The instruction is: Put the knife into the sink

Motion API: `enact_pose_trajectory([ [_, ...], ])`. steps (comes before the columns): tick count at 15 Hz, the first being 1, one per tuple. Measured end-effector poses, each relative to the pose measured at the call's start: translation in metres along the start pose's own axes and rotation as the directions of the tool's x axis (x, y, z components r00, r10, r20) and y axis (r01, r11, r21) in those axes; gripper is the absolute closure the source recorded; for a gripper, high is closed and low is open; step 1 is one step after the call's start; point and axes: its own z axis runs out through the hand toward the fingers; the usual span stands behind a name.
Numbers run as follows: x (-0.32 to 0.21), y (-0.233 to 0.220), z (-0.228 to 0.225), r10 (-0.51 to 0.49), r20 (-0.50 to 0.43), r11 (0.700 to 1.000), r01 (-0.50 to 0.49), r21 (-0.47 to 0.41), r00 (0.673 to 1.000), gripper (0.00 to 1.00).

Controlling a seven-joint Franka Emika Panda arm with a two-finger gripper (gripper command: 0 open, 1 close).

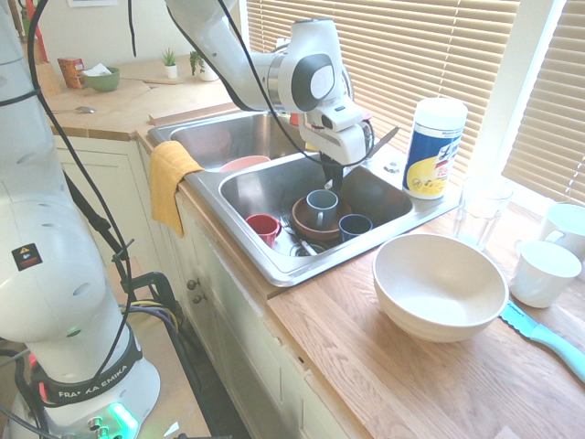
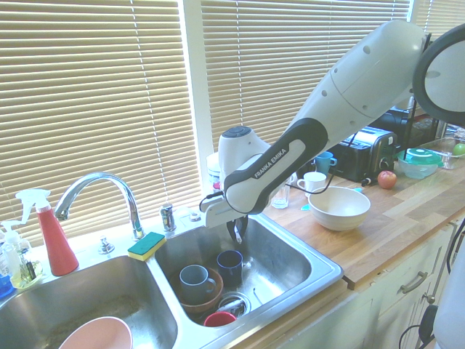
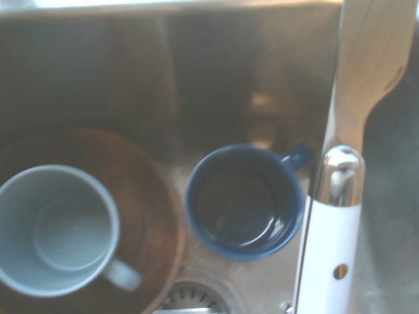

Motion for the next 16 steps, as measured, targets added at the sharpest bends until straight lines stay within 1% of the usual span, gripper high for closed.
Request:
enact_pose_trajectory([
  [2, -0.014, 0.002, 0.007, -0.009, 0.008, 1.000, 0.009, -0.009, 1.000, 1.00],
  [4, -0.032, 0.003, 0.020, -0.045, 0.018, 0.999, 0.045, -0.013, 0.999, 1.00],
  [8, -0.061, -0.001, 0.064, -0.080, 0.065, 0.996, 0.082, -0.030, 0.995, 1.00],
  [14, -0.071, -0.005, 0.124, -0.082, 0.162, 0.995, 0.089, -0.037, 0.983, 1.00],
  [16, -0.065, -0.007, 0.139, -0.077, 0.173, 0.995, 0.086, -0.043, 0.982, 1.00],
])
